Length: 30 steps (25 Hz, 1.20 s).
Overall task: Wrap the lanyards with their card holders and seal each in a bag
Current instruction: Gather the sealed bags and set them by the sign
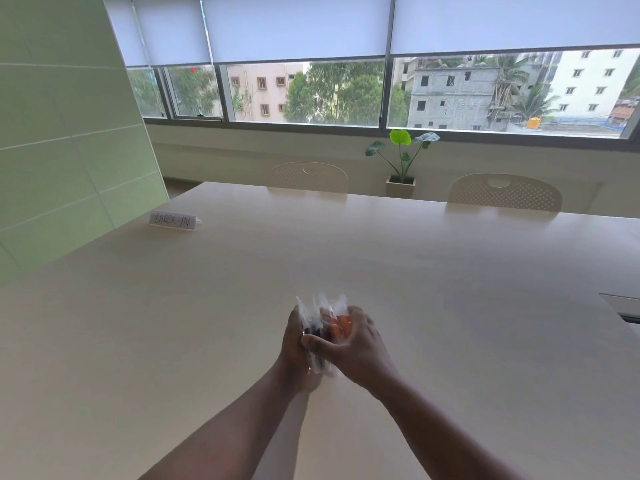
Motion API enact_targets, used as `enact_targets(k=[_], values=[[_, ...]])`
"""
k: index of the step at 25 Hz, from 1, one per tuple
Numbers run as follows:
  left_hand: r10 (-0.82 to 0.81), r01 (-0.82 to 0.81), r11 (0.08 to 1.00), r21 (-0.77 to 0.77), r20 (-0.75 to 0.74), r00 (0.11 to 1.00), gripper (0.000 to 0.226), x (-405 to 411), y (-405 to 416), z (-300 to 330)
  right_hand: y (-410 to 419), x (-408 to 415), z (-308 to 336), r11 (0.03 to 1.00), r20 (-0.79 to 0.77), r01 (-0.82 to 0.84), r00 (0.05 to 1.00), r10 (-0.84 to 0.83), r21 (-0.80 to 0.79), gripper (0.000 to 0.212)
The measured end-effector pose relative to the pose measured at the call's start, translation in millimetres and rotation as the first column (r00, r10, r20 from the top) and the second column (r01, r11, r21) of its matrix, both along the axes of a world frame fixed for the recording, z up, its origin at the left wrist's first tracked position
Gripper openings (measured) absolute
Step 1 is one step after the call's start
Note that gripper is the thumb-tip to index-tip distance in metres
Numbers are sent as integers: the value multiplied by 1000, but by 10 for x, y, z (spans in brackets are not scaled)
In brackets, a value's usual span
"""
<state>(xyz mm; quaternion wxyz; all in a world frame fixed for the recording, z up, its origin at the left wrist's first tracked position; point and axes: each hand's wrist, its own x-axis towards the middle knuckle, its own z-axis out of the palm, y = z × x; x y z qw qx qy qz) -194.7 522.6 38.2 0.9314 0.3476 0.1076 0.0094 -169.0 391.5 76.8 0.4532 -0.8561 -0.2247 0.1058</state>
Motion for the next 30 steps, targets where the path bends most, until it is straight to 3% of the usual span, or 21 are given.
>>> enact_targets(k=[5, 10, 13, 17, 21, 30], values=[[130, -87, 959, 268, -147, 981, 70, -77, -45, 181, 17, -82, 38, 992, -182, 54, 983, -33, 114, 111], [231, -84, 869, 487, -249, 940, 68, -250, 2, 413, 62, -147, 2, 921, -439, 119, 896, 62, 372, 59], [204, -58, 827, 559, -203, 958, 55, -456, 146, 538, 93, -204, -4, 854, -536, 148, 827, 170, 499, 47], [144, -15, 762, 647, -147, 979, 64, -776, 383, 526, 223, -387, -49, 777, -549, 157, 790, 271, 610, 50], [245, -159, 698, 698, -25, 969, 78, -1102, 655, 498, 600, -707, -85, 734, -505, 105, 789, 349, 671, 50], [372, -302, 657, 690, 52, 927, 62, -2482, 2000, 551, 2127, -1948, -90, 705, -431, 7, 796, 425, 709, 49]])
